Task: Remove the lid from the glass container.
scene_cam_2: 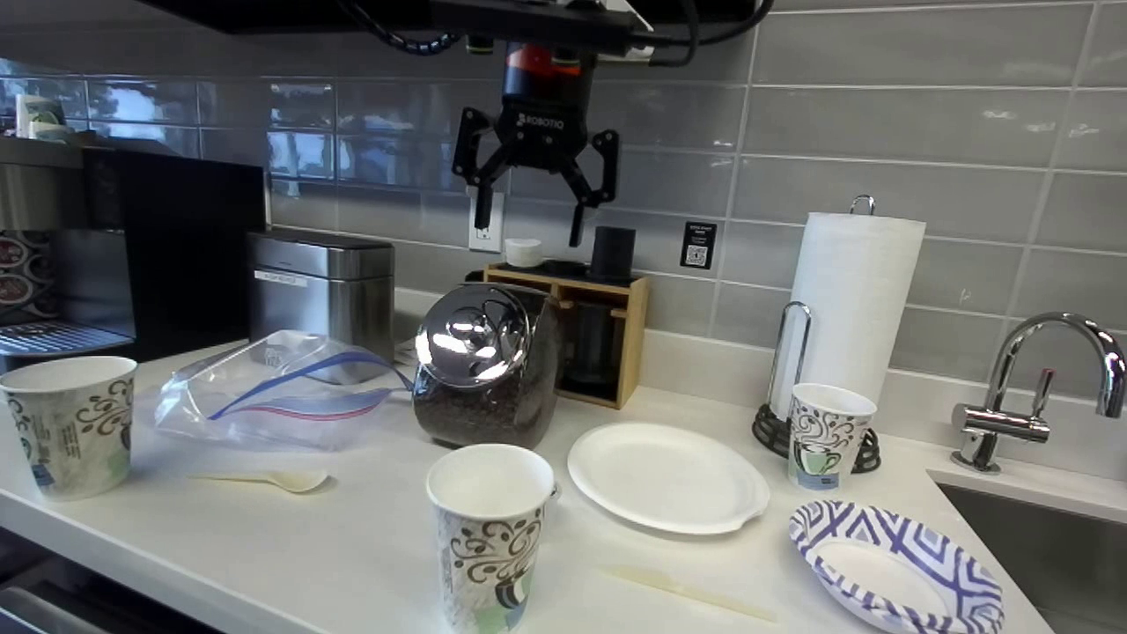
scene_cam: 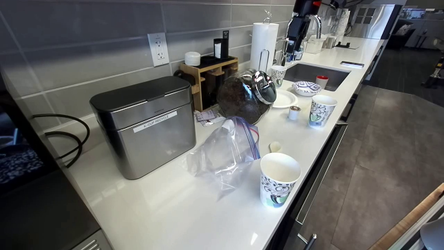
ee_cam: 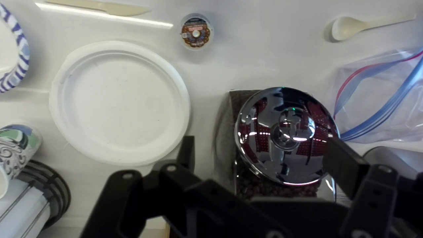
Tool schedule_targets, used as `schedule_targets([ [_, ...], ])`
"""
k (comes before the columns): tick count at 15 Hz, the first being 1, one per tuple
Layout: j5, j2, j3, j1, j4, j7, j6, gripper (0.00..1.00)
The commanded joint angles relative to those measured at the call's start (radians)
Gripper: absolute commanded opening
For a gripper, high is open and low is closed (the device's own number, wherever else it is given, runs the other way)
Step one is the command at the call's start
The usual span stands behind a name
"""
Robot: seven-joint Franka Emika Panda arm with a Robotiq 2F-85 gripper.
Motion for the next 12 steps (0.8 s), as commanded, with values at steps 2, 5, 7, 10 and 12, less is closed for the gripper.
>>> schedule_targets([
  [2,0.145,0.082,0.017,-0.01,0.088,-0.032,-0.153,1.0],
  [5,0.121,0.061,0.025,-0.012,0.062,-0.015,-0.144,1.0],
  [7,0.129,0.071,0.028,-0.012,0.072,-0.016,-0.155,1.0],
  [10,0.131,0.073,0.028,-0.013,0.076,-0.016,-0.155,1.0],
  [12,0.131,0.073,0.028,-0.013,0.077,-0.016,-0.155,1.0],
])
